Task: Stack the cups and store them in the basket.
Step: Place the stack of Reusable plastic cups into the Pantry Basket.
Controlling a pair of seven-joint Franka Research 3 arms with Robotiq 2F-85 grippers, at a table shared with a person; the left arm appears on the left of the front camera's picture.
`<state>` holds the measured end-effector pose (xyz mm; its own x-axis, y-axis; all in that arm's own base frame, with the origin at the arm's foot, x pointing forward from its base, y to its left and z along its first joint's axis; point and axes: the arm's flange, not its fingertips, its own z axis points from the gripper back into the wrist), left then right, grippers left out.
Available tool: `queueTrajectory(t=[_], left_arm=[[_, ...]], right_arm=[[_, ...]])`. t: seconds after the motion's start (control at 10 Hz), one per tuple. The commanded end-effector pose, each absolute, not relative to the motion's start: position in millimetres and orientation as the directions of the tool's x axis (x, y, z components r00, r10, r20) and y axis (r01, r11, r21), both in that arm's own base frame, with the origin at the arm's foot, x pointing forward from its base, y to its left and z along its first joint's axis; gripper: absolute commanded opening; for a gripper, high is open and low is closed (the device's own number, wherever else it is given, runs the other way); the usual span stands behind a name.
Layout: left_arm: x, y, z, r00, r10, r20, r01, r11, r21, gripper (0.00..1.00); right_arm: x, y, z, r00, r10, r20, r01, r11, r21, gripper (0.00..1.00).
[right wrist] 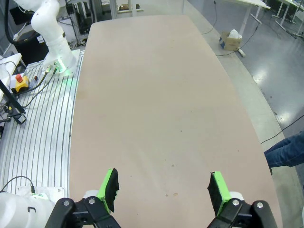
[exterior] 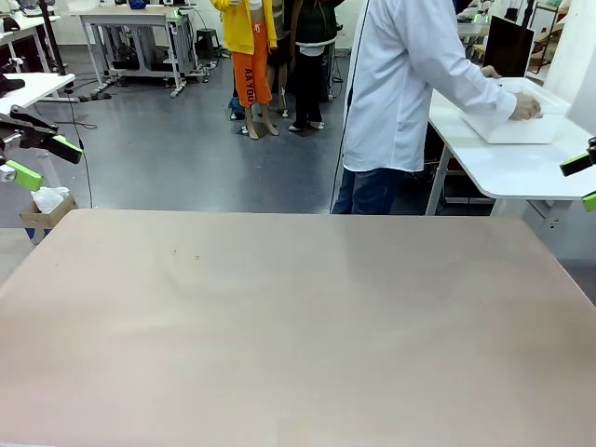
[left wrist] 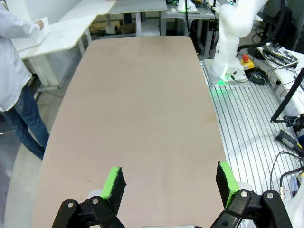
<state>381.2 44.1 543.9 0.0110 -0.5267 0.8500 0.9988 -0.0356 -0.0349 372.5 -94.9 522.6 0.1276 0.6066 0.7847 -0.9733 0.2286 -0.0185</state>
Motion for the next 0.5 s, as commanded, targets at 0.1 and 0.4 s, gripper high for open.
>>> queueTrajectory(t=[0.1, 0.4], left_arm=[[380.2, 42.5, 547.3, 0.018, -0.524, 0.852, 0.999, -0.028, -0.039, 1.0], [380.2, 42.5, 547.3, 0.018, -0.524, 0.852, 0.999, -0.028, -0.039, 1.0]], right_arm=[[373.8, -95.2, 527.1, 0.136, 0.591, 0.795, -0.972, 0.235, -0.008, 1.0], [373.8, -95.2, 527.1, 0.136, 0.591, 0.795, -0.972, 0.235, -0.008, 1.0]])
